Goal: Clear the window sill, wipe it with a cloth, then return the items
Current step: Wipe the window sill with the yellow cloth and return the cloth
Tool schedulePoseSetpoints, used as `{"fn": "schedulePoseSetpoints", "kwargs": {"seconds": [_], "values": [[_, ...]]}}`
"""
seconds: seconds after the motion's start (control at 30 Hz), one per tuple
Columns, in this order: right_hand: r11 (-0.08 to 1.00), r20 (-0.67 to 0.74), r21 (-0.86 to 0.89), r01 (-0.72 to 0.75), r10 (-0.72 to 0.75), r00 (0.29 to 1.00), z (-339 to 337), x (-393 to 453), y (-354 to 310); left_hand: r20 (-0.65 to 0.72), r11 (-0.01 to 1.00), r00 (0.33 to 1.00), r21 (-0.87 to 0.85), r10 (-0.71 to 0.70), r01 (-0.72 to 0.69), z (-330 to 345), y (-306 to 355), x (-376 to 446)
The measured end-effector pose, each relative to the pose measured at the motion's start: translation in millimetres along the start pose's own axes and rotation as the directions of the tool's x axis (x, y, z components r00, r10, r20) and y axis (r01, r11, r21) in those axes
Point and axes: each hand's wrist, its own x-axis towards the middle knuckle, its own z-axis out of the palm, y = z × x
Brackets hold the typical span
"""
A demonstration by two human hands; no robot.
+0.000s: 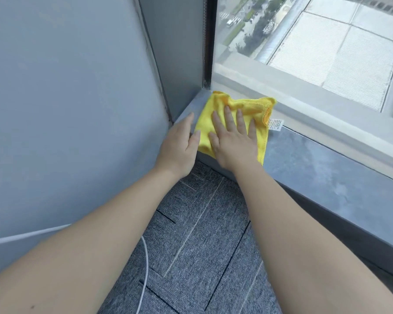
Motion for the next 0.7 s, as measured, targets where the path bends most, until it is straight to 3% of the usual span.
{"fn": "schedulePoseSetpoints", "kwargs": {"seconds": [0.37, 0.7], "values": [[0.962, -0.107, 0.125, -0.243, 0.257, 0.961, -1.1, -33.9, 45.9, 0.022, 0.999, 1.000, 0.049, -0.013, 0.012, 13.8, 9.9, 3.9], [0.994, 0.000, -0.014, -0.104, 0.104, 0.995, -2.0, -41.4, 44.4, 0.116, 0.995, 0.992, 0.092, 0.039, -0.050, 21.9, 16.3, 8.3]]}}
